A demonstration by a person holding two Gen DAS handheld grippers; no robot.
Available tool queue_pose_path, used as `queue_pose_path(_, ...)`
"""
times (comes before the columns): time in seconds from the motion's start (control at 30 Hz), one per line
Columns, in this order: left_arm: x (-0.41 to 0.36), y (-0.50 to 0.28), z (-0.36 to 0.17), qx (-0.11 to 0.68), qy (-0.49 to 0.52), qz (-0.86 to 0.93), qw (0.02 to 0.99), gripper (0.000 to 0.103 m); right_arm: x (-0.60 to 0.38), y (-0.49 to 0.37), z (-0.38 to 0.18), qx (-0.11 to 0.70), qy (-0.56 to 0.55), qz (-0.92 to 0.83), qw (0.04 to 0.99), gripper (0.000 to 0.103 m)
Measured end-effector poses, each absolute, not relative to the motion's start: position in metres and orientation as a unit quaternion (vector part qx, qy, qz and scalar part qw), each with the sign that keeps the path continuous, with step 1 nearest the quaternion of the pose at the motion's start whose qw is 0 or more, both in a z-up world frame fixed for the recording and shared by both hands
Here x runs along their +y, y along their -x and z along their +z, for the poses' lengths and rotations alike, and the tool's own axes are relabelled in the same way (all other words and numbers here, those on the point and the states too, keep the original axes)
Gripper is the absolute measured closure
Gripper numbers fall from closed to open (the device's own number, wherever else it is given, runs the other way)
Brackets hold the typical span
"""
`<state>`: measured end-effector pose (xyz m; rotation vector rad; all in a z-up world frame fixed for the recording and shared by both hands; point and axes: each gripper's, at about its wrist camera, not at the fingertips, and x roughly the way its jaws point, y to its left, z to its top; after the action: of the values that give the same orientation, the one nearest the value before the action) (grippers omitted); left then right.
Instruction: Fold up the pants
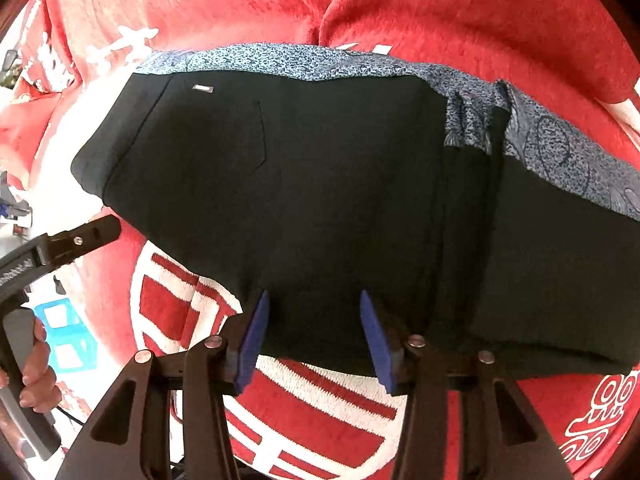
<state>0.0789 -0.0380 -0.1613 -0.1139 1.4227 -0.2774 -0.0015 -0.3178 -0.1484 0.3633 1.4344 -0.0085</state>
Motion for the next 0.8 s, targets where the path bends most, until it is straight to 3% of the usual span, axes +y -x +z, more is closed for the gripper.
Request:
queue_pose_path(0.43,0.015,-0.106,-0.178,0.606,0.241,-0.182,0.736,0.015,-0.314,0.0,-0.148,0.653,-0.149,-0.002,0.743,0.046)
queue_pose_path(0.8,0.008,-0.122,-0.19,0.587,0.296,-0.207,0.724,0.014,-0.312,0.001,-0.148,0.65,-0.143,-0.003,0.746,0.044)
